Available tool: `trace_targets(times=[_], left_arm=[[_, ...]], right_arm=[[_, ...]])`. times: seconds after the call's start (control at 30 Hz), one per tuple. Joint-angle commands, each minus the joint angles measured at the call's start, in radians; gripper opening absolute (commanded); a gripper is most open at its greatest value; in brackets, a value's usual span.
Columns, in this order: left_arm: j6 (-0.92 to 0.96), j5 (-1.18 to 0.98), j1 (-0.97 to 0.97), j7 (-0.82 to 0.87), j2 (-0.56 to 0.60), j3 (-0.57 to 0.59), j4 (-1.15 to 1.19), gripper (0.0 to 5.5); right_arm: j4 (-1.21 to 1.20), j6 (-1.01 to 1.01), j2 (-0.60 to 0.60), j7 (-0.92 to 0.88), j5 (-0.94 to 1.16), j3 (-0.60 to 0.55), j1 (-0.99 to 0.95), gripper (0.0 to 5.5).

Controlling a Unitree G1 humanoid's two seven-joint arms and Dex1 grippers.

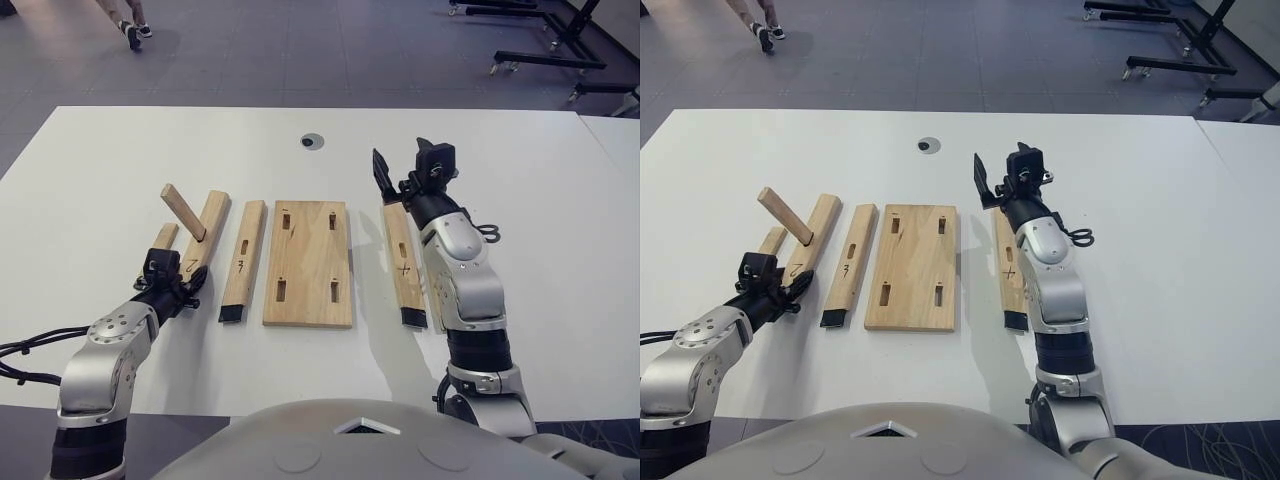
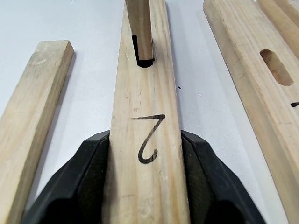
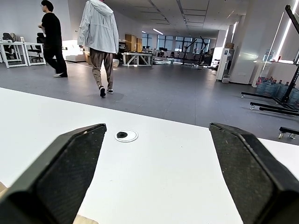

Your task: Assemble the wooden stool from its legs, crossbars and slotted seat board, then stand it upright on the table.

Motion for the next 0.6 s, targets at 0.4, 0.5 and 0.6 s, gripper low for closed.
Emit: trace_targets(times=[0.4, 0.5, 0.6], left_arm=[[-0.232, -0.114, -0.184, -0.044, -0.161, 0.035, 0.086, 2.04], [-0.251, -0.188, -0.229, -0.059, -0.187, 0.065, 0.061, 2.04], [-0.232, -0.387, -0.279, -0.183, -0.205, 0.086, 0.022, 2.04]], right_arm=[[0.117, -0.045, -0.029, 0.069, 0.042, -0.044, -0.124, 4.06], [0.119, -0.021, -0.039, 0.122, 0.107, -0.071, -0.149, 4.06], [0.102, 0.103, -0.041, 0.236, 0.325, -0.15, -0.18, 4.06]])
